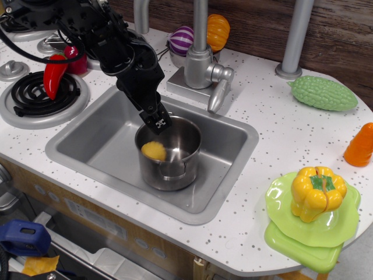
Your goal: Put corn in pot which is in sink
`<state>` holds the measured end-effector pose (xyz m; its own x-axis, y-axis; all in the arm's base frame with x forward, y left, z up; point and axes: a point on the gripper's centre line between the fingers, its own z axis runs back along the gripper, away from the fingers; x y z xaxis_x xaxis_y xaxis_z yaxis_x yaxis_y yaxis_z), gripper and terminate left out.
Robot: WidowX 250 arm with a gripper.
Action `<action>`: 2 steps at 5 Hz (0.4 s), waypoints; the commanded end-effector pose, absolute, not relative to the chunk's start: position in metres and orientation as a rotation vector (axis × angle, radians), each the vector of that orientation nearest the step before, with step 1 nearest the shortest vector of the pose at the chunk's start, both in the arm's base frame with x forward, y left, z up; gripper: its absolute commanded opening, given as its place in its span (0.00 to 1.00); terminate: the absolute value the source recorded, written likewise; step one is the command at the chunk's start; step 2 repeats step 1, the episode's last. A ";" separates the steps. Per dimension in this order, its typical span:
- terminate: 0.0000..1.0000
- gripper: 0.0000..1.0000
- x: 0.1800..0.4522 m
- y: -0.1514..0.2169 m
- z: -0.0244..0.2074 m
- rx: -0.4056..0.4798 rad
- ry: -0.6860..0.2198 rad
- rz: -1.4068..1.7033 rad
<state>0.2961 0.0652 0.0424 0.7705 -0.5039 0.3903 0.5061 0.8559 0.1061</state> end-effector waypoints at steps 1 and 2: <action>1.00 1.00 0.302 0.071 0.053 0.019 -0.456 -0.543; 1.00 1.00 0.302 0.071 0.053 0.019 -0.456 -0.543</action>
